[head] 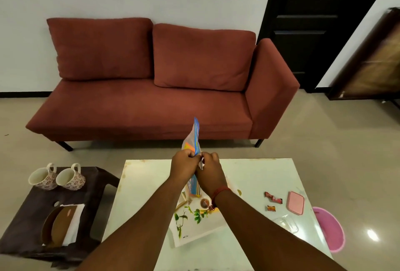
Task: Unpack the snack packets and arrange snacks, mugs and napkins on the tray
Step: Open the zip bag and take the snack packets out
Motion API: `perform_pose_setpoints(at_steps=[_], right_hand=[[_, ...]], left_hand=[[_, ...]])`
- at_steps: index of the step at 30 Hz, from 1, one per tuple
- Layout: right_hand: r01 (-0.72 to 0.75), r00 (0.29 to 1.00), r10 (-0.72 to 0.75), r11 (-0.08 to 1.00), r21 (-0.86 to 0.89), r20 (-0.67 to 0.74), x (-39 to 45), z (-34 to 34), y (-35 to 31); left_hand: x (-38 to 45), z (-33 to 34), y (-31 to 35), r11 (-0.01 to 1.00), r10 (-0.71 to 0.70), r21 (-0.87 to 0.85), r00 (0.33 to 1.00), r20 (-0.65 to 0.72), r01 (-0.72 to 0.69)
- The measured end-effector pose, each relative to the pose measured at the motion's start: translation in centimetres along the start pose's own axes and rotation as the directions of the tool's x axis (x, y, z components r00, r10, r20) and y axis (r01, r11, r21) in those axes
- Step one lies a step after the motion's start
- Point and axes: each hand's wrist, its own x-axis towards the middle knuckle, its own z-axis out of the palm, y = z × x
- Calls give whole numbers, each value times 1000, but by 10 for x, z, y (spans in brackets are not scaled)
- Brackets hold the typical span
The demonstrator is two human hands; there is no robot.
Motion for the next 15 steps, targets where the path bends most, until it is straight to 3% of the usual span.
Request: perform_pose_setpoints(at_steps=[8,15], right_hand=[[84,995,-84,996,5,48,5,-43,22],[223,973,-212,965,-136,94,3,-68,38]], left_hand=[[-28,37,30,942,-140,-298,988,66,153],[-49,60,39,935,-119,-327,991,66,134]])
